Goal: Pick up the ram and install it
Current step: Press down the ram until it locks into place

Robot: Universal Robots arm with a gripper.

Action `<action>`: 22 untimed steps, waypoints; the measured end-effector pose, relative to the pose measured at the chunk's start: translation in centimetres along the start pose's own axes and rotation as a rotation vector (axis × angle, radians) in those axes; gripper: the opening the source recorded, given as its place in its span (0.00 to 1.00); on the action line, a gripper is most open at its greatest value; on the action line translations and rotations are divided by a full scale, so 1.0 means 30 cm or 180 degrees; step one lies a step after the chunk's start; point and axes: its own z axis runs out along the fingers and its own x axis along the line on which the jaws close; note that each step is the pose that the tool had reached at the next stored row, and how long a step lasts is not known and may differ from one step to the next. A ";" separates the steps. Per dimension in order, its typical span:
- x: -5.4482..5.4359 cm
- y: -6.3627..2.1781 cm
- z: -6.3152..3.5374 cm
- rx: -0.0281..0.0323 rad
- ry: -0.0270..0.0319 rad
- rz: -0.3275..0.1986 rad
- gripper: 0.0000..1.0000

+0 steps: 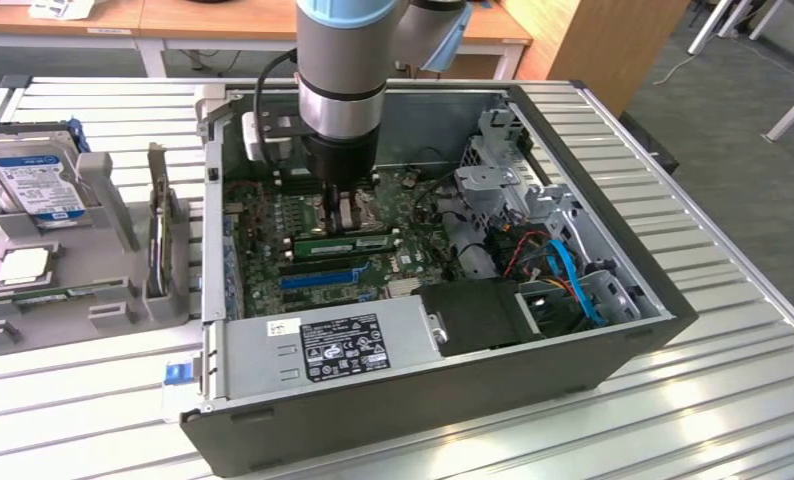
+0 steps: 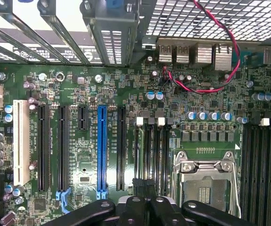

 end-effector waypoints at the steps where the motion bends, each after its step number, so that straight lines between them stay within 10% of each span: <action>1: 0.000 -0.001 0.000 -0.0009 0.0000 0.0001 0.10; 8: 0.000 -0.014 -0.001 -0.0093 0.0000 0.0006 0.10; 22: 0.000 -0.010 0.004 -0.0096 0.0000 0.0006 0.10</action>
